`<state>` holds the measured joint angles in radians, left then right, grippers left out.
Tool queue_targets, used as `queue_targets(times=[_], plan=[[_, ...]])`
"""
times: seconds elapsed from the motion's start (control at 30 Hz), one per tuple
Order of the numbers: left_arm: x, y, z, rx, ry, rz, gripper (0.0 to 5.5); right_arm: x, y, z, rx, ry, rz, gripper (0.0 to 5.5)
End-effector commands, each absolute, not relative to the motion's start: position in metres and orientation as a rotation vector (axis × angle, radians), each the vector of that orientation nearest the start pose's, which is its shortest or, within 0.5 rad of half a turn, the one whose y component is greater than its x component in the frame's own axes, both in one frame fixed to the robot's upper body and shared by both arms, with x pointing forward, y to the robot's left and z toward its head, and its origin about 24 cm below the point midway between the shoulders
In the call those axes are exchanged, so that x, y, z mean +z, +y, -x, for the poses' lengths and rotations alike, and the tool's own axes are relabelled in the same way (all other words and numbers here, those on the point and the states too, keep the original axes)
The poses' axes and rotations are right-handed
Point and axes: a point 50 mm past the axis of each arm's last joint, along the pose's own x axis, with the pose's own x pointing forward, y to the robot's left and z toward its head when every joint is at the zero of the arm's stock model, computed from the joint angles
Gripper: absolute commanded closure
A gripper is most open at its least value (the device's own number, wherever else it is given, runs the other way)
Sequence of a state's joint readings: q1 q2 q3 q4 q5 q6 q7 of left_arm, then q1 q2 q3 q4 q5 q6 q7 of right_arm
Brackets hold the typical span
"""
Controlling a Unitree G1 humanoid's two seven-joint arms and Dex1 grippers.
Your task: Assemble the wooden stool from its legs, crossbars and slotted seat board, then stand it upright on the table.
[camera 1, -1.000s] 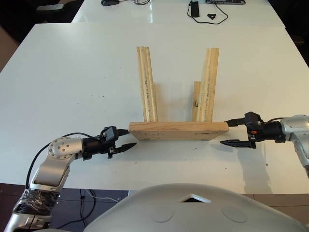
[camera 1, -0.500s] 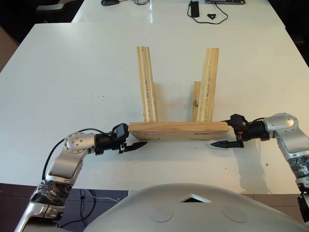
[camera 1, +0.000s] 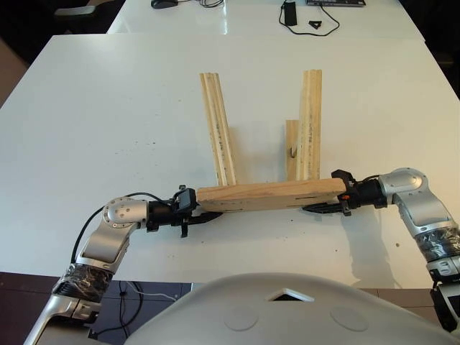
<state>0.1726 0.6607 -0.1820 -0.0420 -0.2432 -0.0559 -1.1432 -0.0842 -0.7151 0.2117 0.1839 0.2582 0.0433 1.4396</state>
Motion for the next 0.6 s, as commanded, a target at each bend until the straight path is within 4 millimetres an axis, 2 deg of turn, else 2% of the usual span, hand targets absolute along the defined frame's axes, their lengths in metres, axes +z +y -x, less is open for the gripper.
queue_targets(times=[0.03,0.17,0.37,0.6], plan=[[0.026,0.194,-0.179,-1.270,0.362,-0.233,4.08,0.035,-0.218,-0.209,1.513,0.537,0.220,3.82],[0.042,0.193,-0.177,-1.278,0.323,-0.201,4.08,0.052,-0.220,-0.205,1.495,0.495,0.165,3.82],[0.088,0.194,-0.162,-1.286,0.240,-0.107,4.08,0.095,-0.221,-0.184,1.505,0.419,0.081,3.82],[0.142,0.189,-0.146,-1.290,0.109,0.091,4.08,0.159,-0.206,-0.171,1.524,0.245,-0.156,3.82]])
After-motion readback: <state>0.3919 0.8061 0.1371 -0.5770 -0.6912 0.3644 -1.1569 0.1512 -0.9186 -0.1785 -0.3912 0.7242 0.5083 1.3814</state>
